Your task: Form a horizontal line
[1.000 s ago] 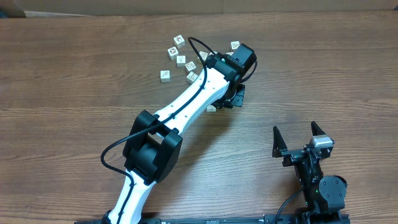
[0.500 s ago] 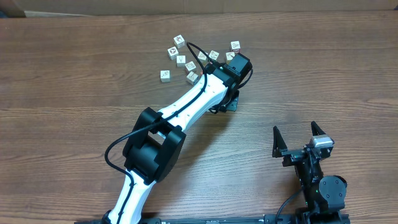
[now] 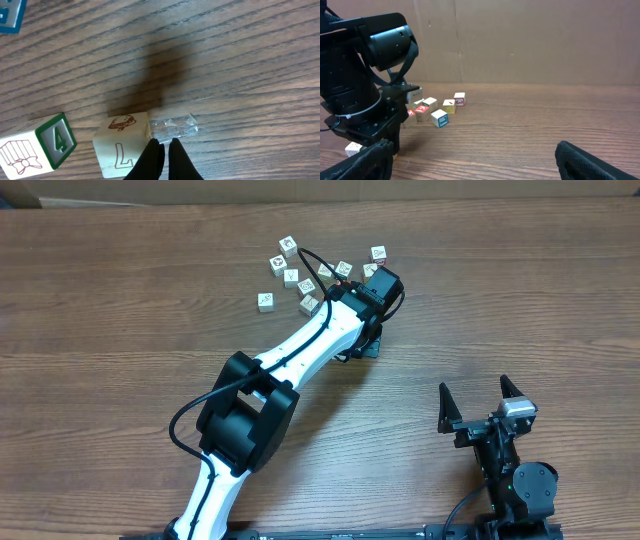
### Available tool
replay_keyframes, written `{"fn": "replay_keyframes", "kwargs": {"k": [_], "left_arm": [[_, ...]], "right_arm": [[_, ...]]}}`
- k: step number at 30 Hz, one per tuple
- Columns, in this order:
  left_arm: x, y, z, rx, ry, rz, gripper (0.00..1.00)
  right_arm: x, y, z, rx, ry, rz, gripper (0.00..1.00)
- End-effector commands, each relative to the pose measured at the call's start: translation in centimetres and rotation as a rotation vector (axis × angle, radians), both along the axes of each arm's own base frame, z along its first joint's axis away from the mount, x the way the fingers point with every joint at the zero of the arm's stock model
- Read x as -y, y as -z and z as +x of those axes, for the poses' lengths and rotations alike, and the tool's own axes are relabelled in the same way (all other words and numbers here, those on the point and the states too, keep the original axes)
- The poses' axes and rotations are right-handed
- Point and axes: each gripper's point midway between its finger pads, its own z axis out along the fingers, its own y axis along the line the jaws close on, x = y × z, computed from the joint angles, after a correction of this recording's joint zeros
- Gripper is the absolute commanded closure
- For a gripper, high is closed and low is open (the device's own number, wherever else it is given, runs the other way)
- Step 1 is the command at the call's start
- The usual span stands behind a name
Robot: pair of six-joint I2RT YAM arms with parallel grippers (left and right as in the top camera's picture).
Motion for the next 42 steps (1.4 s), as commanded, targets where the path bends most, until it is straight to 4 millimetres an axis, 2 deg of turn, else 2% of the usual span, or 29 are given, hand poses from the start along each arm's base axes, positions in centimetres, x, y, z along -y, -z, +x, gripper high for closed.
{"fn": "replay_keyframes", "kwargs": {"k": [1,30,42], "left_arm": [[-0.2,0.9,-0.2,-0.021,0.002,0.006,0.96],[-2.9,0.8,0.8,-0.001,-0.025,0.084,0.96],[-2.9,0.9,0.7,-0.009,-0.024,0.080,0.96]], "right_arm": [[-0.1,0.2,0.0,0.003,-0.004,-0.005,0.00],[-0.1,0.2,0.0,0.003,-0.003,-0.005,0.00],[-0.1,0.2,0.0,0.003,-0.003,-0.005,0.00]]}}
